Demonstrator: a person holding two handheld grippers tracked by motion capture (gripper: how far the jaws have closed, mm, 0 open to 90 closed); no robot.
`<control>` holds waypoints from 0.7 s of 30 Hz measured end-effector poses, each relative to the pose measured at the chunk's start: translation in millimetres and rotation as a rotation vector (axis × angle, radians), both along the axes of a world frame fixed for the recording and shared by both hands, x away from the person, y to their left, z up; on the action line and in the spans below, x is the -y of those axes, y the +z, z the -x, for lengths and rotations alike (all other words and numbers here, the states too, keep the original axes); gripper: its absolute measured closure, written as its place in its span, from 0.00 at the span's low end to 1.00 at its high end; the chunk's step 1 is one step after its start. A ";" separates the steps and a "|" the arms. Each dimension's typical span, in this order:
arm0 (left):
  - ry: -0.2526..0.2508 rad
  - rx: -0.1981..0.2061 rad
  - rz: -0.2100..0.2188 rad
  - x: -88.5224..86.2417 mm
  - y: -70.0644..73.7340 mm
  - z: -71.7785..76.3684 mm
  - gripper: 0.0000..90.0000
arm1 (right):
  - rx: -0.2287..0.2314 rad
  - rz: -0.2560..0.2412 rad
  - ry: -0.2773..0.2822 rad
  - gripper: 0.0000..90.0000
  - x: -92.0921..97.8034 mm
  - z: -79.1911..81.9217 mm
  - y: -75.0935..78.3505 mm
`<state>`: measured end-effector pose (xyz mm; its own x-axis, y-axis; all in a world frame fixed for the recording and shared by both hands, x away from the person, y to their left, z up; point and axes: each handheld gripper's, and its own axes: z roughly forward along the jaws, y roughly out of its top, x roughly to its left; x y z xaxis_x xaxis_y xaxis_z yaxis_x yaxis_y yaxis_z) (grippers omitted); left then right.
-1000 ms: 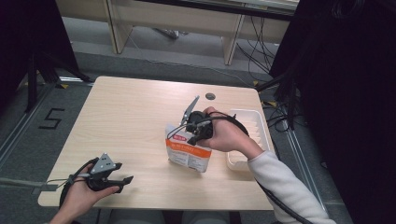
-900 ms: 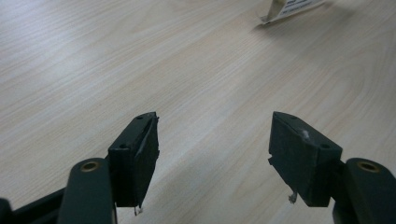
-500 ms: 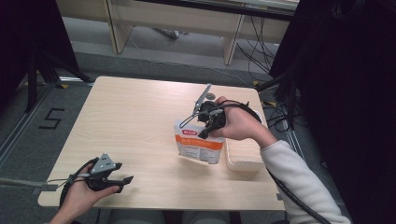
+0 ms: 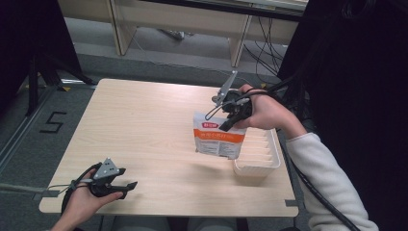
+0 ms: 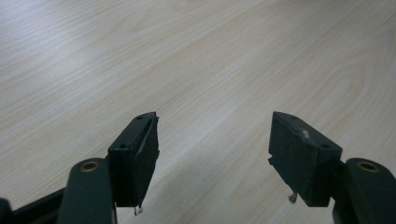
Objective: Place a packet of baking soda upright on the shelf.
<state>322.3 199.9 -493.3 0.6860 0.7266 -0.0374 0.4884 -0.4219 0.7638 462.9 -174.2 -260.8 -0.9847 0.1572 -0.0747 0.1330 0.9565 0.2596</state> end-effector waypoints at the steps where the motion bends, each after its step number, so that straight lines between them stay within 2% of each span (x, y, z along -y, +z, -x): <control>1: 0.000 0.003 0.001 0.0 -0.2 -0.2 0.36 | 0.001 0.007 0.000 1.00 3.0 -1.0 2.6; 6: 0.000 0.005 -0.004 -0.1 -0.2 -0.2 0.36 | 0.011 0.031 0.024 1.00 17.8 -6.1 14.2; 8: 0.011 0.008 0.011 0.9 -0.9 -0.1 0.36 | 0.019 0.039 0.042 1.00 24.0 -7.8 18.6; 9: 0.001 0.005 -0.002 -0.1 -0.3 -0.2 0.36 | 0.014 0.037 0.036 1.00 26.7 -7.2 20.3; 10: -0.001 0.005 -0.005 -0.3 -0.2 -0.3 0.36 | 0.020 0.051 0.054 1.00 30.0 -8.3 22.1; 11: 0.006 0.006 0.003 0.4 -0.5 -0.1 0.36 | 0.022 0.036 0.070 1.00 32.4 -8.8 22.3; 12: 0.017 0.008 0.012 1.3 -1.1 -0.1 0.36 | 0.021 0.042 0.078 1.00 35.2 -9.2 22.9; 14: 0.005 0.005 0.002 0.3 -0.5 -0.1 0.36 | 0.028 0.050 0.126 1.00 40.1 -11.7 22.5; 15: 0.014 0.009 0.012 1.1 -1.0 -0.2 0.36 | 0.031 0.057 0.131 1.00 42.8 -12.4 22.0; 16: 0.018 0.006 0.011 1.1 -1.1 0.0 0.36 | 0.020 0.061 0.100 1.00 45.7 -10.8 21.9; 18: 0.014 -0.003 0.011 0.7 -0.8 0.4 0.36 | 0.022 0.060 0.135 1.00 51.5 -13.9 20.6; 19: 0.024 0.001 0.020 1.5 -1.4 0.3 0.36 | 0.022 0.062 0.111 1.00 54.8 -13.5 20.3; 20: 0.024 0.001 0.020 1.5 -1.4 0.3 0.36 | 0.017 0.061 0.113 1.00 57.7 -14.3 19.9; 21: 0.011 -0.002 0.007 0.1 -0.7 0.0 0.36 | 0.023 0.056 0.144 1.00 61.0 -16.5 19.5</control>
